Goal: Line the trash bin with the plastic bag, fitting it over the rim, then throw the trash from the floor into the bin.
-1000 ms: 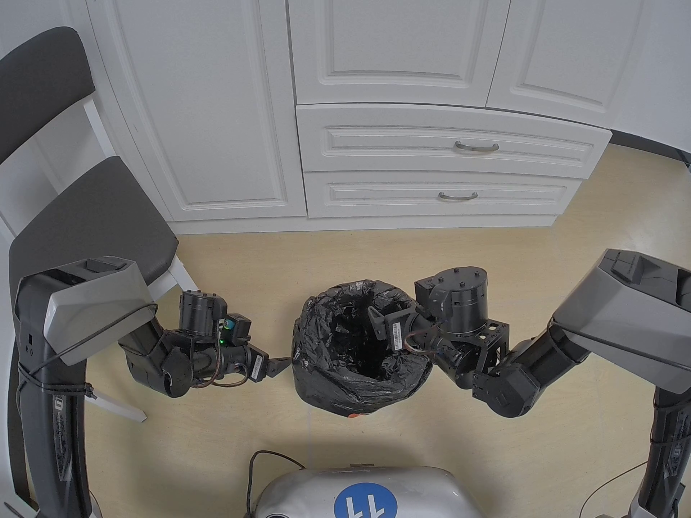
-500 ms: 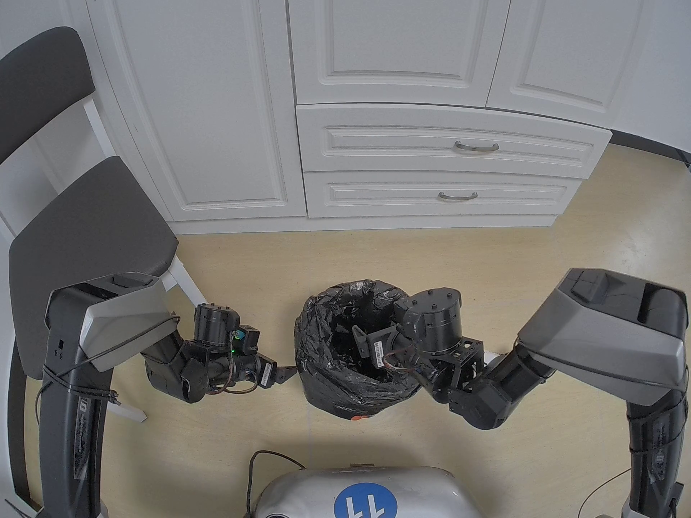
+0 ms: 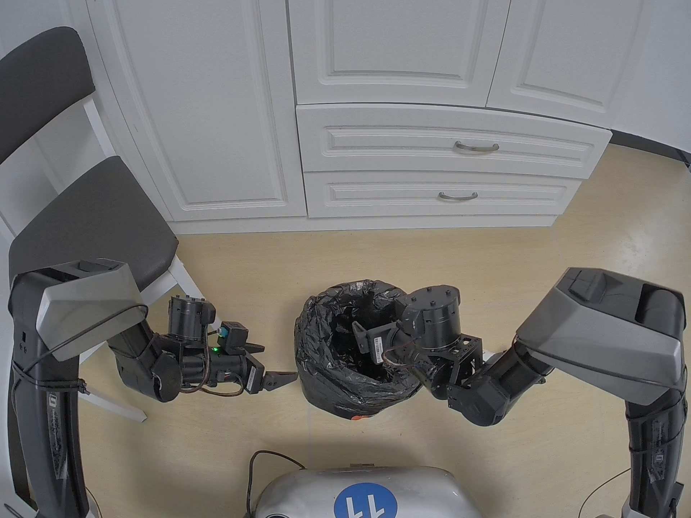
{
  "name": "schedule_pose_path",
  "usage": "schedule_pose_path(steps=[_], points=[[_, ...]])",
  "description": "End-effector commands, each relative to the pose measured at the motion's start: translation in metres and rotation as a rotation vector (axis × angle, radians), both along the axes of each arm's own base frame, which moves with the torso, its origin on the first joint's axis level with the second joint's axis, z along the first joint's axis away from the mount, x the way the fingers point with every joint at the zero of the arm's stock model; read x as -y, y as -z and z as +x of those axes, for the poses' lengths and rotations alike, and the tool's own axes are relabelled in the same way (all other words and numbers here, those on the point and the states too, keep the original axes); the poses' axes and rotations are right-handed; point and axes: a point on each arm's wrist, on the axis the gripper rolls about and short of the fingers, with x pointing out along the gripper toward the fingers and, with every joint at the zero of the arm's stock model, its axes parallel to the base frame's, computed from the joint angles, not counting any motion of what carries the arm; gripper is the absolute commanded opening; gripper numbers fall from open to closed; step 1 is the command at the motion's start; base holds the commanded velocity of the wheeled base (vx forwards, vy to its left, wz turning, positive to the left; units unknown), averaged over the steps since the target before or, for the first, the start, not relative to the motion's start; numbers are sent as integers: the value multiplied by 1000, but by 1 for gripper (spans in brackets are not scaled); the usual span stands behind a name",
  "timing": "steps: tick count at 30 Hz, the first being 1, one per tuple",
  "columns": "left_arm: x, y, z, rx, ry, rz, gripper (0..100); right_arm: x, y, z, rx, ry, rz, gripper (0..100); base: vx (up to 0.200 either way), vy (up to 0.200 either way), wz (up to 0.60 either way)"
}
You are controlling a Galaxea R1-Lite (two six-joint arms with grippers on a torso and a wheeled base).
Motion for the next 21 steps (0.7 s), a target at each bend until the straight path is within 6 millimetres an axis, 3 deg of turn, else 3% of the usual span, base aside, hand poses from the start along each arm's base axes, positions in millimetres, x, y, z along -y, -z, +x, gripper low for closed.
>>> schedule_pose_path(steps=[1,6,10,21], points=[[22,-12,-17,103,94,3,100,11,-23,-2,30,15,22,100,0,0,0],[34,5,-13,93,-12,12,100,12,-21,-3,22,14,12,100,0,0,0],[28,19,-6,79,-34,18,100,12,-20,-4,21,13,7,100,0,0,0],[33,29,8,111,-50,-3,100,13,-26,-4,32,14,15,100,0,0,0]])
